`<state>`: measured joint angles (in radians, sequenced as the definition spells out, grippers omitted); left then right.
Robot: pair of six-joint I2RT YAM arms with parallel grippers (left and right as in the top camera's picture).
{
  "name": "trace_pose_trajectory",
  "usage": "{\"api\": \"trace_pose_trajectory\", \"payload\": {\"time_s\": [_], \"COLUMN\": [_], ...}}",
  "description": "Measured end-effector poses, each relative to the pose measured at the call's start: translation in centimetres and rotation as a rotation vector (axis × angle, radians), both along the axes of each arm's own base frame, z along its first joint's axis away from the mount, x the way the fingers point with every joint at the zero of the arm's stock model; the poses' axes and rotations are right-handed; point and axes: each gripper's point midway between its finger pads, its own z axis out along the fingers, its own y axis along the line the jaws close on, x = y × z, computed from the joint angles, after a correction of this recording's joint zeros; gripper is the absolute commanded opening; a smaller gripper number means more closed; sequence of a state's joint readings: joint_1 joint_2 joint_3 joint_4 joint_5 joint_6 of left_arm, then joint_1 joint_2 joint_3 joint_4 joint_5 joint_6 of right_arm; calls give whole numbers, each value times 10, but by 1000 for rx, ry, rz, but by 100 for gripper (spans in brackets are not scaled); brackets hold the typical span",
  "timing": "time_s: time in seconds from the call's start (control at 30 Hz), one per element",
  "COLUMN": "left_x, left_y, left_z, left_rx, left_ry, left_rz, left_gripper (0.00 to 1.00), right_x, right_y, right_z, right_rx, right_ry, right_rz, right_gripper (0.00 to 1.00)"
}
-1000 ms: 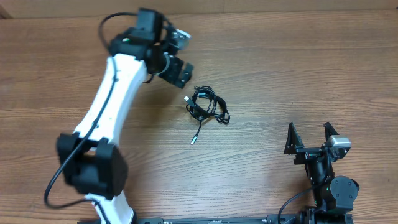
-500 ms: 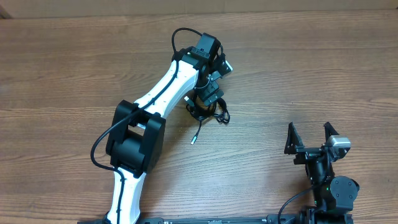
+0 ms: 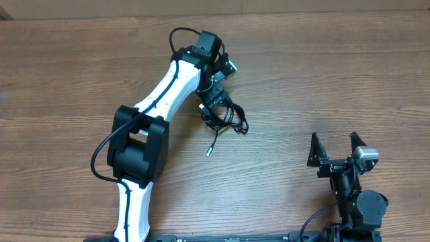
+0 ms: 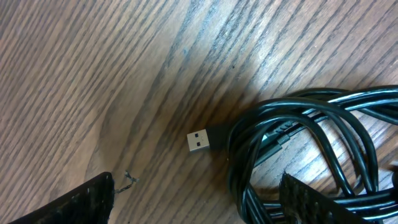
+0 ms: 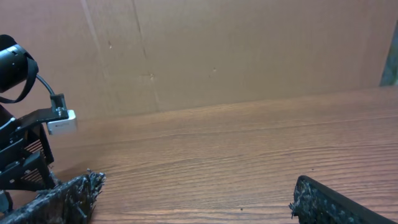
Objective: Untangle cables
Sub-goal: 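Lower the left gripper over the cable bundle and close on it, then lift the cable bundle upward with the left gripper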
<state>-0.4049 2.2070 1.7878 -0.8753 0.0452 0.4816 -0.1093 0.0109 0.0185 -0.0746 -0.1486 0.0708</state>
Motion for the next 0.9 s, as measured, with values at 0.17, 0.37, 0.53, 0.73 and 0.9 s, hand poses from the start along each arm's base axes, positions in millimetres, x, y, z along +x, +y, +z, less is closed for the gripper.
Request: {"api": "trace_pose_trajectory", "payload": {"time_s": [0.17, 0.37, 0.53, 0.73, 0.9], "left_x": [-5, -13, -18, -19, -20], "left_y": [-1, 2, 4, 3, 3], "left_z": [-1, -16, -39, -40, -40], "left_rx": [-3, 15, 33, 29, 26], "left_ry": [23, 73, 122, 127, 134], "left_rz": [-5, -6, -7, -9, -7], "left_gripper": [92, 86, 67, 16, 4], "right_x": [0, 0, 0, 0, 0], "right_y": [0, 0, 0, 0, 0], "right_z": [0, 0, 0, 0, 0], "right_rx": [0, 0, 0, 0, 0], "right_ry": [0, 1, 0, 0, 0], "right_rz": [0, 0, 1, 1, 0], "right_gripper": [100, 100, 100, 100, 100]}}
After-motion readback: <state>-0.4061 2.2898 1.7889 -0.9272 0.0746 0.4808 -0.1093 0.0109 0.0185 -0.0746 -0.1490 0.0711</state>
